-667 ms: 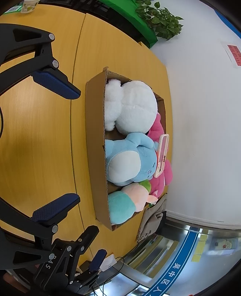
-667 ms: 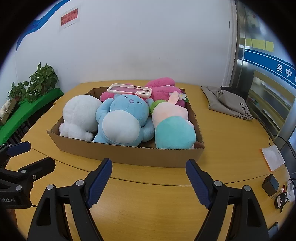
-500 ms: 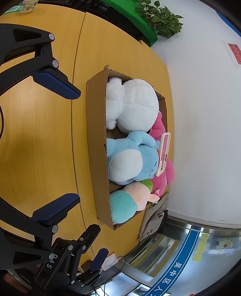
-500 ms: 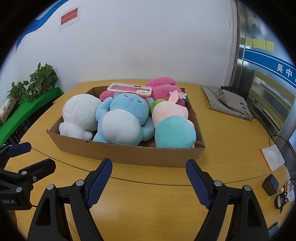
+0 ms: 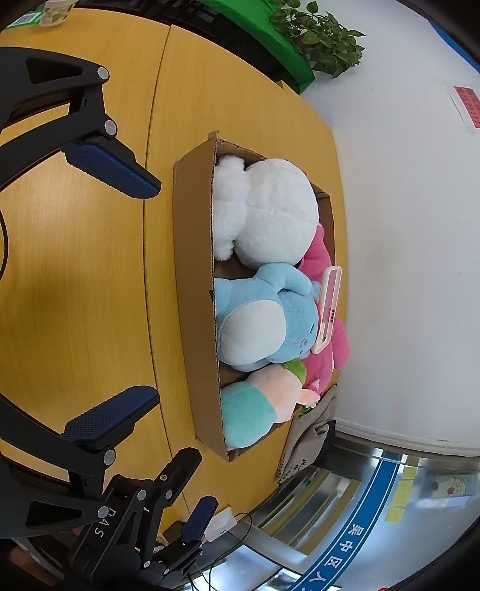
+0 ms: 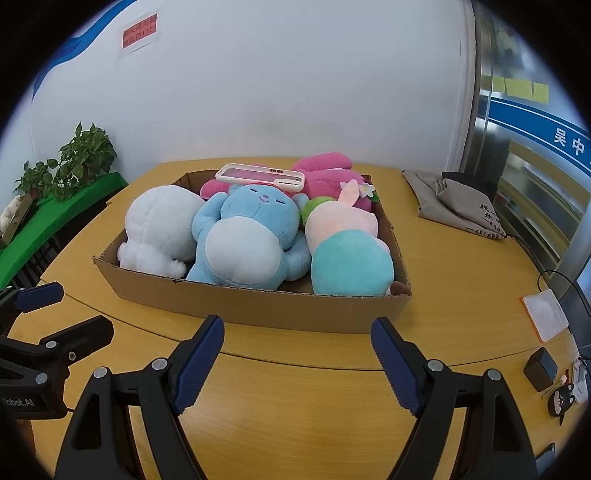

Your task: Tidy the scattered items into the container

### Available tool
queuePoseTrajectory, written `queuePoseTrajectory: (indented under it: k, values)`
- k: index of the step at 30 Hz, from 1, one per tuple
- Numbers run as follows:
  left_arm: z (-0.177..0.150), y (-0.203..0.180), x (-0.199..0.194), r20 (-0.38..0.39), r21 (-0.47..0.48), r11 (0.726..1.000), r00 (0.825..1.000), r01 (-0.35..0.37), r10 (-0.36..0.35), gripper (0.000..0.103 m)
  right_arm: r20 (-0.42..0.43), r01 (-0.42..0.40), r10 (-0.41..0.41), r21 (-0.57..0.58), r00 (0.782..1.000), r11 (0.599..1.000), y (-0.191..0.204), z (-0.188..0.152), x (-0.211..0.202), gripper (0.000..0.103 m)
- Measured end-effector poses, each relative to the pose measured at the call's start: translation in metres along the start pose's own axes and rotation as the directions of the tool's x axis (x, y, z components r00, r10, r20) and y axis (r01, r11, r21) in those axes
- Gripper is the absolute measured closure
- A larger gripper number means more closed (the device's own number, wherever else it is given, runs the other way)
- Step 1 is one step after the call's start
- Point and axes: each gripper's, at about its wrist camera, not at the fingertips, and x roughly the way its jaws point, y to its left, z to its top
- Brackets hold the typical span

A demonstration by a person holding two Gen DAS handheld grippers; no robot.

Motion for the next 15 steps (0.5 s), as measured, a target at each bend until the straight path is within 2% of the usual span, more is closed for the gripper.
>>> queuePoseTrajectory:
  k: [10, 15]
  values:
    - [-0.005, 0.009, 0.0, -0.001, -0.001, 1.0, 1.0, -0.001, 0.001, 0.0, 0.024, -0.031, 0.032, -0.007, 0.999, 0.999, 0.003, -0.001, -0.006, 0.021]
    - [-0.023, 0.039, 0.002, -0.006, 0.019, 1.0, 1.0, 0.007, -0.007, 0.0, 0.022, -0.078, 0.078, 0.002, 0.997, 0.997, -0.019, -0.008, -0.004, 0.021]
